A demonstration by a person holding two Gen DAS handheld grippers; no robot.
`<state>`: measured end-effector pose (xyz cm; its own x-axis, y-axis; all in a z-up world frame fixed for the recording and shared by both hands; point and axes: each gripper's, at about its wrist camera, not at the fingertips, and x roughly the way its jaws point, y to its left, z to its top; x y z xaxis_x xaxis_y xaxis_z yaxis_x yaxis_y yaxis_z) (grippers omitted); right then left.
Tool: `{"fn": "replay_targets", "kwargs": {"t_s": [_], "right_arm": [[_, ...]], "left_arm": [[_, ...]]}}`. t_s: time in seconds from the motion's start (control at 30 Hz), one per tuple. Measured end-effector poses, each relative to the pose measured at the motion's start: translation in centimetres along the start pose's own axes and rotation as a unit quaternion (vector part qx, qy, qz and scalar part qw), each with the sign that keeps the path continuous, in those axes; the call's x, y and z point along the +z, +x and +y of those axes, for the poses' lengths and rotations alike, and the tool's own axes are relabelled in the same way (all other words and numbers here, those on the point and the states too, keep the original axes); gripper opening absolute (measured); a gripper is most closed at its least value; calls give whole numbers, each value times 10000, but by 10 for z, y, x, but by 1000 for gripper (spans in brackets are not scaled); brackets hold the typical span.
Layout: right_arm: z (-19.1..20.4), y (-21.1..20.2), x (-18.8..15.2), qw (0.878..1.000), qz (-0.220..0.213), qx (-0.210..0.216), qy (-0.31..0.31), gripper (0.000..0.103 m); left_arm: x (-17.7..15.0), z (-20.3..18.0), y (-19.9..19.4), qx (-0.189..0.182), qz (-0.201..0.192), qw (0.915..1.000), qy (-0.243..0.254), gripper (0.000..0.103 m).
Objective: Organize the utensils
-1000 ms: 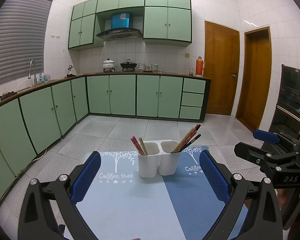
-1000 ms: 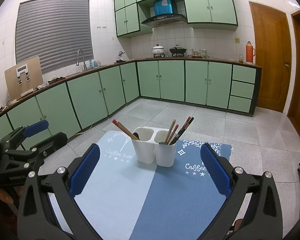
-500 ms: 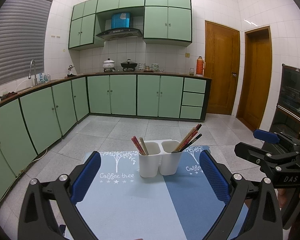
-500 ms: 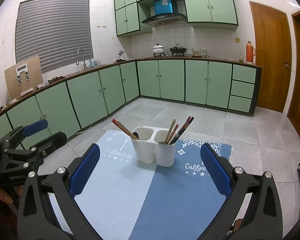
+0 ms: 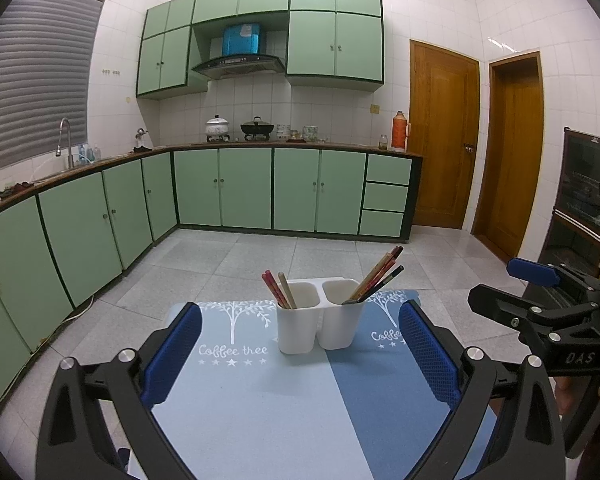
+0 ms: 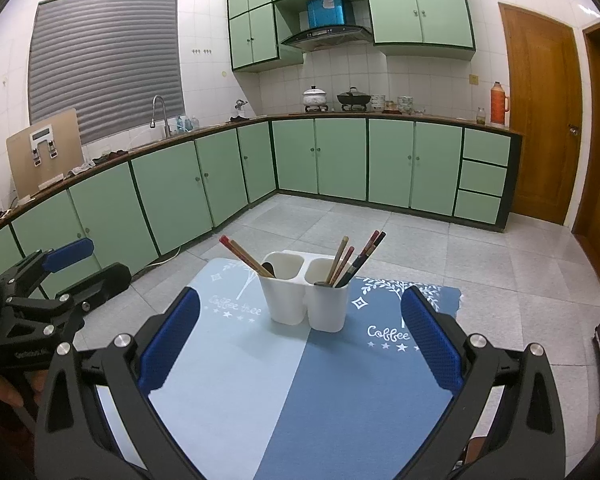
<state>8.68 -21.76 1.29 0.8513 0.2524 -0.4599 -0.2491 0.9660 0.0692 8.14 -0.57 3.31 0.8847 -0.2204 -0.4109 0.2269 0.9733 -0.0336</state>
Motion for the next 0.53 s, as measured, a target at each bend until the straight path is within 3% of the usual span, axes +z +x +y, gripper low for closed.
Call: {"fn": "replay_targets", "kwargs": {"t_s": [0.53], "right_arm": [[-7, -1, 1, 10000, 46, -32, 39, 98]], "left_arm": [[-7, 0, 4, 19, 50, 10000, -48, 97]]}}
